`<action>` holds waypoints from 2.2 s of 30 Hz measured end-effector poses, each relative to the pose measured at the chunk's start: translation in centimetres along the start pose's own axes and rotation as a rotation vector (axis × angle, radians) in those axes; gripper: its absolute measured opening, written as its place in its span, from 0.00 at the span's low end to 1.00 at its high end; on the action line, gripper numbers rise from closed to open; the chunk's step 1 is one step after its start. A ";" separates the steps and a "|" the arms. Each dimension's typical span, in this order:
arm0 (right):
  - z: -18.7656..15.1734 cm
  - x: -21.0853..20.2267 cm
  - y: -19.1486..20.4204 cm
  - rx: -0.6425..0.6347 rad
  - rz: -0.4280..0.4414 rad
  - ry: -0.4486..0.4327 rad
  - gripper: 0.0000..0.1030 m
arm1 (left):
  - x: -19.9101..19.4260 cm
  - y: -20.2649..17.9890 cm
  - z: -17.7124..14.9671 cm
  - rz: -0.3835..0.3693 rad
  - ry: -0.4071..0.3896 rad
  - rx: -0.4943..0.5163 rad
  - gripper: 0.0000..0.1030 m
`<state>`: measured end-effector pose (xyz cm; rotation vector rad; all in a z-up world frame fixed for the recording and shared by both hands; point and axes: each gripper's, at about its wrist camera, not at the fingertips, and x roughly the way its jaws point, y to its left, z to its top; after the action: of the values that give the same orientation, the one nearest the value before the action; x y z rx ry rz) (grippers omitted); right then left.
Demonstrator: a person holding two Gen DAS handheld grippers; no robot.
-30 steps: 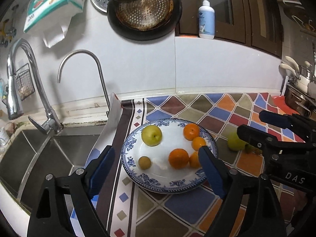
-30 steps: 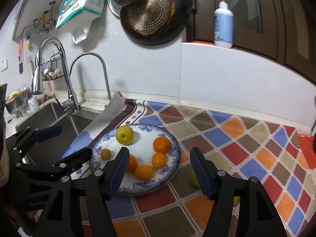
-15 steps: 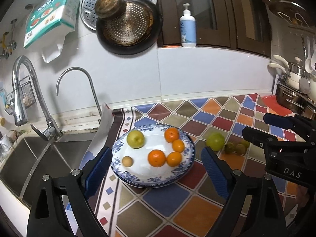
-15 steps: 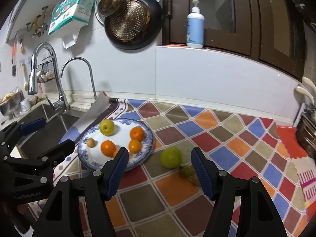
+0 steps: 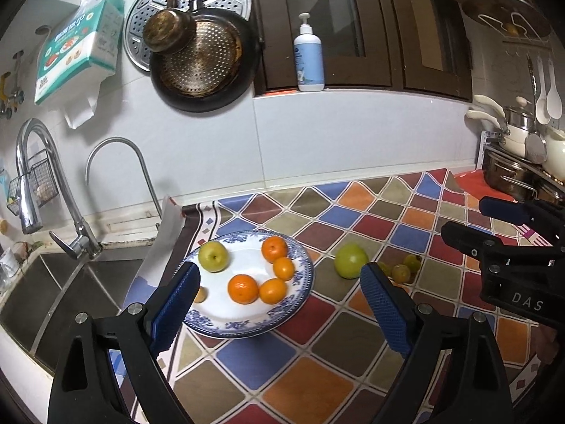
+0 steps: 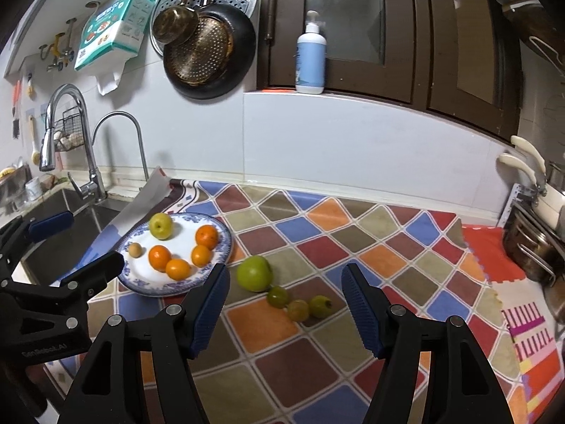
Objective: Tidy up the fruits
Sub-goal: 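Lift both grippers off the plate and move toward the green apple, then grasp the large green apple with the left gripper while the right gripper grasps a small yellow fruit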
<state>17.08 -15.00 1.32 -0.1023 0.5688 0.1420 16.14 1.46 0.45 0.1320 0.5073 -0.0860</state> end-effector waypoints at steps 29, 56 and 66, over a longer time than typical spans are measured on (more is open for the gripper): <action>-3.1 6.6 -0.9 -0.304 0.040 0.145 0.64 | 7.0 -5.2 -1.0 -0.032 0.037 0.306 0.89; -4.8 12.9 0.4 -0.505 0.138 0.272 0.38 | 15.5 -7.0 -1.4 -0.247 0.113 0.396 0.67; -4.9 13.5 0.3 -0.512 0.142 0.278 0.33 | 17.1 -7.4 -1.1 -0.302 0.148 0.371 0.63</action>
<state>25.70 -13.94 -10.16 -0.5865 0.8074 0.4151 29.64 -6.56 -9.67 0.4260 0.6530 -0.4694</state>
